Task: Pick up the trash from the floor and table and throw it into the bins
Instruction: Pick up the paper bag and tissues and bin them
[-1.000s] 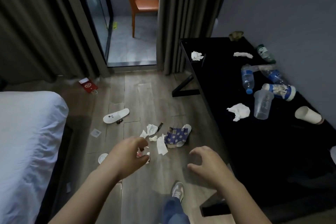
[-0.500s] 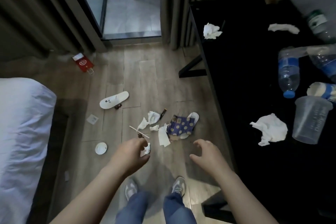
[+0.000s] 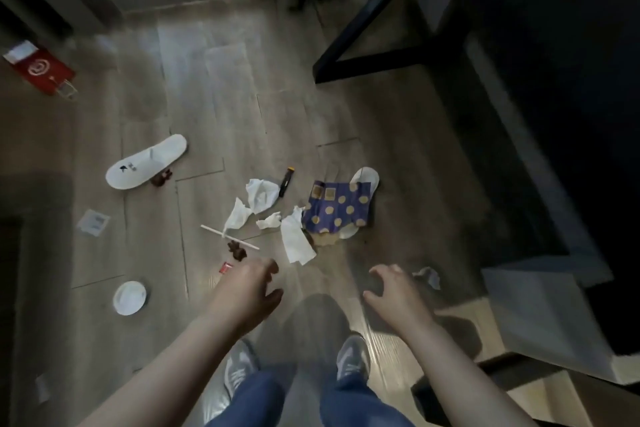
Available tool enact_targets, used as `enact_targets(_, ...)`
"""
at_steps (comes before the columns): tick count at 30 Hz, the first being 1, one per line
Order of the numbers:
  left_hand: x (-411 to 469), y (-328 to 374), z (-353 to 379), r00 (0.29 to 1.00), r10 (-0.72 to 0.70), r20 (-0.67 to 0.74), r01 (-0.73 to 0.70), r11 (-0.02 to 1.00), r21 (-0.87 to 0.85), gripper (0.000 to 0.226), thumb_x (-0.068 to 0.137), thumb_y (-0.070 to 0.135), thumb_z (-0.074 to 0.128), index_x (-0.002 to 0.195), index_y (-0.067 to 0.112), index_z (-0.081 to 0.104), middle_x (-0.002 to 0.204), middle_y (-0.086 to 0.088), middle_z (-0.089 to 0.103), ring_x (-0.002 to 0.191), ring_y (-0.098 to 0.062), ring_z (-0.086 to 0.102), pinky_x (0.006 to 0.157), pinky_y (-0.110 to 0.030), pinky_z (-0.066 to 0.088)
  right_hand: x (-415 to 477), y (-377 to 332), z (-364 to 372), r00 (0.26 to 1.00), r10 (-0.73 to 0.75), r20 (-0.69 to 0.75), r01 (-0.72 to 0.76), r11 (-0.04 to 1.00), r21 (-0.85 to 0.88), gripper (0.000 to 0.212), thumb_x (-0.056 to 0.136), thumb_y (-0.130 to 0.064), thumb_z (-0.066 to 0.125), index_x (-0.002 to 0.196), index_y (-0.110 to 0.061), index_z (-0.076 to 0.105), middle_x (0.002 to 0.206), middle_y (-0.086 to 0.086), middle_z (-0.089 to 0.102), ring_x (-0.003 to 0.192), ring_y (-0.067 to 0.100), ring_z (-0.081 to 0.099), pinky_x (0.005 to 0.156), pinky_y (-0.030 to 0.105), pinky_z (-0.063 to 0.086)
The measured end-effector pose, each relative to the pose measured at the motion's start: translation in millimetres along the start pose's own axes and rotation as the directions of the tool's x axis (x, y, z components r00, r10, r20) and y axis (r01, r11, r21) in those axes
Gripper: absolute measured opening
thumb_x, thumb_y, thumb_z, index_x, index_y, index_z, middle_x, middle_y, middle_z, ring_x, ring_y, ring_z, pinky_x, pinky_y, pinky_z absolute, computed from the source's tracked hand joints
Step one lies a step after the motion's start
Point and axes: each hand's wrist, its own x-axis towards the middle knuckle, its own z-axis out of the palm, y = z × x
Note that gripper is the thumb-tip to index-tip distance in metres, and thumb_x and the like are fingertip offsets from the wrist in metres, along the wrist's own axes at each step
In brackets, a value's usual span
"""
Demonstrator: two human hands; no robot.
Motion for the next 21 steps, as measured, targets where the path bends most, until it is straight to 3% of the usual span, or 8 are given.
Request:
enact_targets(6, 123.1, -46.7, 116.3, 0.987, 0.157, 0.037, -0.16, 0.979, 0.129, 0.032, 0.089, 0.036, 0.058, 0.12, 0.027, 0.053, 0.118, 0.008, 0.059, 0.103, -0.012, 0.058, 0.08, -0.023, 0.047, 140.6, 67.0, 86.6, 1.0, -0.013, 0.026, 0.015, 0.996, -0.094, 0.044, 0.084, -0.026, 0.065, 0.126, -0.014, 0.057, 0.123, 0.009, 0.054, 0.115, 0.023, 0.053, 0.096, 0.027, 0.039)
enact_targets(12, 237.9, -68.1, 201.9, 0.925, 0.377, 0.058, -0.381, 0.911, 0.155, 0.033, 0.086, 0.035, 0.063, 0.118, 0.028, 0.057, 0.115, 0.009, 0.058, 0.101, -0.009, 0.059, 0.084, -0.022, 0.05, 252.7, 105.4, 159.3, 0.993, -0.117, -0.019, 0.113, 0.986, -0.124, 0.042, 0.088, -0.027, 0.063, 0.13, -0.02, 0.055, 0.126, 0.001, 0.053, 0.112, 0.015, 0.054, 0.091, 0.025, 0.044)
enact_targets(17, 289.2, -66.6, 227.3, 0.877, 0.479, -0.034, -0.463, 0.862, 0.206, 0.037, 0.087, 0.037, 0.06, 0.123, 0.027, 0.054, 0.117, 0.007, 0.053, 0.102, -0.01, 0.056, 0.087, -0.027, 0.05, 293.1, 123.3, 168.8, 0.96, -0.236, -0.149, 0.212, 0.964, -0.159, 0.04, 0.089, -0.027, 0.063, 0.128, -0.023, 0.056, 0.124, -0.005, 0.051, 0.112, 0.011, 0.053, 0.094, 0.025, 0.046)
enact_targets(21, 291.1, -59.7, 228.6, 0.832, 0.546, -0.098, -0.509, 0.821, 0.257, 0.035, 0.085, 0.039, 0.06, 0.118, 0.029, 0.056, 0.112, 0.007, 0.055, 0.1, -0.012, 0.056, 0.08, -0.022, 0.046, 286.5, 145.4, 160.3, 0.965, -0.18, -0.189, 0.148, 0.974, -0.172, 0.041, 0.088, -0.028, 0.064, 0.128, -0.021, 0.055, 0.124, 0.0, 0.052, 0.115, 0.015, 0.052, 0.099, 0.028, 0.044)
